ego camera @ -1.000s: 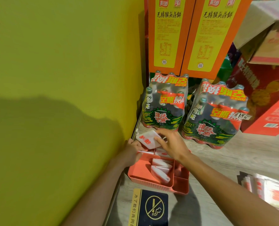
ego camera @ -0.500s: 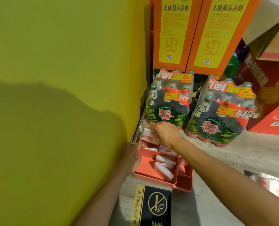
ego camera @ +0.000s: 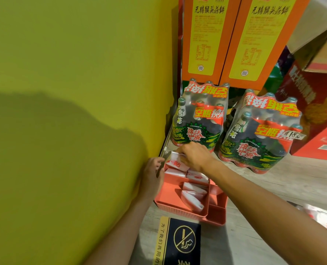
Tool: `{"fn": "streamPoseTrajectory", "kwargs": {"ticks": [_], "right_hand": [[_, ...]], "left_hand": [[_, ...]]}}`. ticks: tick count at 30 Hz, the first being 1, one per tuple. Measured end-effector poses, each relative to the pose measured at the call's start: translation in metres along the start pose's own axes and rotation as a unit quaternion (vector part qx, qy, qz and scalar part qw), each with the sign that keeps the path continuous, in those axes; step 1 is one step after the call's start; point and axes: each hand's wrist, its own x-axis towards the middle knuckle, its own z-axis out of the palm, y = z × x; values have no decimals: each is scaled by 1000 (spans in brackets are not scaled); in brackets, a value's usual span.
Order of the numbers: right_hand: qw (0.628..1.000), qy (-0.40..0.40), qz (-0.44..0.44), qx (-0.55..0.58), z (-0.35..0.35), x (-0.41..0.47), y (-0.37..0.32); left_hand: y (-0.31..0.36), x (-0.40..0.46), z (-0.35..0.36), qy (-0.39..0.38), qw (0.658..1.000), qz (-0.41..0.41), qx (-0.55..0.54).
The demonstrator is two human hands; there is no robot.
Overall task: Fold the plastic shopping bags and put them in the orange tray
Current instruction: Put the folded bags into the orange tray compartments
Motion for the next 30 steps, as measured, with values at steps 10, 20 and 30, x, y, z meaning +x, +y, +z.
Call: {"fn": "streamPoseTrajectory", "kwargs": {"ticks": [10, 20, 30], "right_hand": [[999, 25, 4, 43, 9, -2, 10], [997, 46, 15, 59, 17, -4, 13], [998, 60, -12, 28, 26, -7, 11]], "left_hand": [[2, 37, 11, 6, 996, -58, -65], [1, 43, 6, -19, 995, -79, -50], [4, 46, -3, -74, 991, 53, 99]]}}
